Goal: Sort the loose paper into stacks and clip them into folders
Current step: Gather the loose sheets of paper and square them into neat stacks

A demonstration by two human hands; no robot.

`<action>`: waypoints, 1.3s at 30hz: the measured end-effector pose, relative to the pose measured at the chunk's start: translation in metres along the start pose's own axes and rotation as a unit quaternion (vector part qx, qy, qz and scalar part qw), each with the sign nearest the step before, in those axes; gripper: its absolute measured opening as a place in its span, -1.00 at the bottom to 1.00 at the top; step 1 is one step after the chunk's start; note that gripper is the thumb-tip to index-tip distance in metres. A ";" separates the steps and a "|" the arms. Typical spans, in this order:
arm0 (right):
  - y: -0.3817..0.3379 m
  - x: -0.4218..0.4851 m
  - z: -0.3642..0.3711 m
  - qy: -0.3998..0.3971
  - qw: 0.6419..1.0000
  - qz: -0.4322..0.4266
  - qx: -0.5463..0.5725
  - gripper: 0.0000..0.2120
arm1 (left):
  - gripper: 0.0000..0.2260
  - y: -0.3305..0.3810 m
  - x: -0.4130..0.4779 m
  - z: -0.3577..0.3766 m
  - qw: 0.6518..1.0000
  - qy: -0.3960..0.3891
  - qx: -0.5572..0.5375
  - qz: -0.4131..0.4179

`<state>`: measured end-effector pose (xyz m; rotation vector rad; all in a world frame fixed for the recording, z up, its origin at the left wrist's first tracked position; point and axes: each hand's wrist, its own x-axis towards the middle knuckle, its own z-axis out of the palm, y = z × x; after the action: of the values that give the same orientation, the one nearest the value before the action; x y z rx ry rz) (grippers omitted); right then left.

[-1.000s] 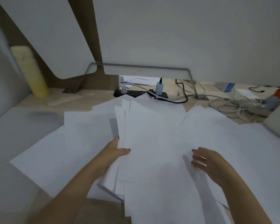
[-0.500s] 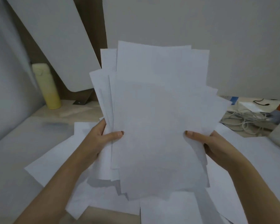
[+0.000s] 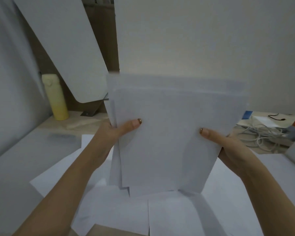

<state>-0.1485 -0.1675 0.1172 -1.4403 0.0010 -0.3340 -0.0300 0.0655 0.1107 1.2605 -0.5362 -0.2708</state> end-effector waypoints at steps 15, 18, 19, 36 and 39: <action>-0.002 -0.007 -0.001 -0.027 1.000 0.015 -0.001 -0.44 | -0.41 -0.008 -0.005 0.009 0.993 0.077 -0.080 0.047; 0.028 -0.018 -0.007 -0.008 0.998 0.068 -0.004 -0.37 | -0.44 -0.030 -0.016 0.006 0.997 0.071 -0.040 0.006; 0.036 -0.020 -0.008 -0.001 0.997 0.083 0.001 -0.36 | -0.57 -0.035 -0.019 0.007 0.997 0.077 -0.028 -0.012; 0.057 -0.031 -0.007 0.014 0.993 0.114 0.003 -0.33 | -0.93 -0.075 -0.029 0.021 0.988 0.140 -0.030 -0.050; 0.043 -0.026 -0.005 0.017 0.996 0.082 0.009 -0.38 | -0.86 -0.065 -0.027 0.027 0.991 0.129 -0.044 -0.015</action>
<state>-0.1642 -0.1625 0.0697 -1.4072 0.1429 -0.2218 -0.0608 0.0366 0.0478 1.1977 -0.2805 -0.1510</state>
